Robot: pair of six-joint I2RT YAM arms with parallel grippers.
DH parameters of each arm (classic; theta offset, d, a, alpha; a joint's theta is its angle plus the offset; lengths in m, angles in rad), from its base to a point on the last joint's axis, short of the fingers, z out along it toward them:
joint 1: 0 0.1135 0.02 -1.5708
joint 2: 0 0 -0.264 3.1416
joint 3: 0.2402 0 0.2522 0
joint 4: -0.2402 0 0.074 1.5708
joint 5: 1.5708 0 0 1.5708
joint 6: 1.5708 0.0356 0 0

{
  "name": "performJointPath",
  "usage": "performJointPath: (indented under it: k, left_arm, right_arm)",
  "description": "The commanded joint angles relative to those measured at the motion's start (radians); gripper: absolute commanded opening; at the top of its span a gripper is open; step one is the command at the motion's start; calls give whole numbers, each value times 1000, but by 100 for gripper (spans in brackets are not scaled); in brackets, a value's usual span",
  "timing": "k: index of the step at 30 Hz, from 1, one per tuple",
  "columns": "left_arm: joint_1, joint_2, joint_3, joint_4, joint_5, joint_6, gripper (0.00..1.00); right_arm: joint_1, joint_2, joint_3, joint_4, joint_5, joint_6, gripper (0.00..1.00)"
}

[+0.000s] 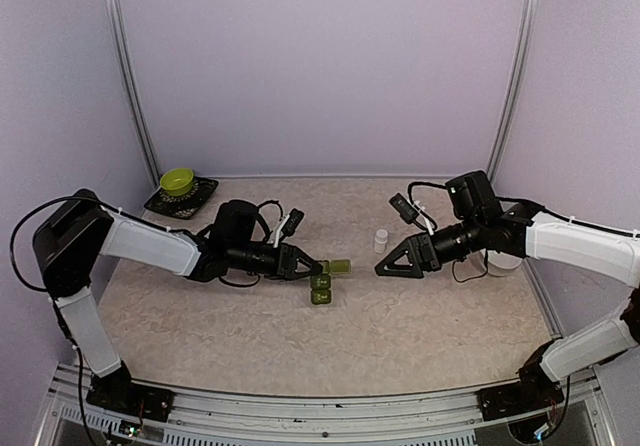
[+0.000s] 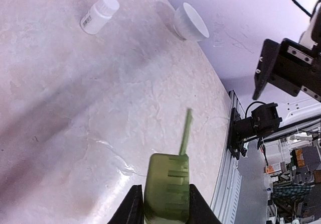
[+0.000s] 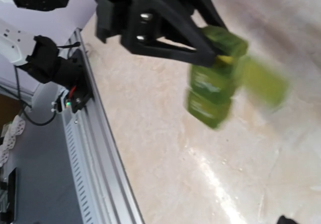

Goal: Sort the pills into containers
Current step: Place the pill container at the center of the board.

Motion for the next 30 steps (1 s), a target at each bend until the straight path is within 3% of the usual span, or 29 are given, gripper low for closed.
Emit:
performJointPath:
  k: [1,6,13,20,30]
  left_arm:
    - [18,122,66,51,25,-20,27]
    - [31,223,126,99,29,-71,26]
    - [58,292,195,124,-70,-130,25]
    - [82,326,174,202,-171,-230,27]
    - [51,287,95,204,-276,-249,32]
  right_arm:
    - [-8,-16,-26,-24,57,0,100]
    - [-11,-27,-59,-18,62,-1,100]
    - [-14,-21,-70,-7,58,0,100]
    - [-14,-17,-78,-2,73,4,100]
    - [-14,2,-98,34,72,22,100]
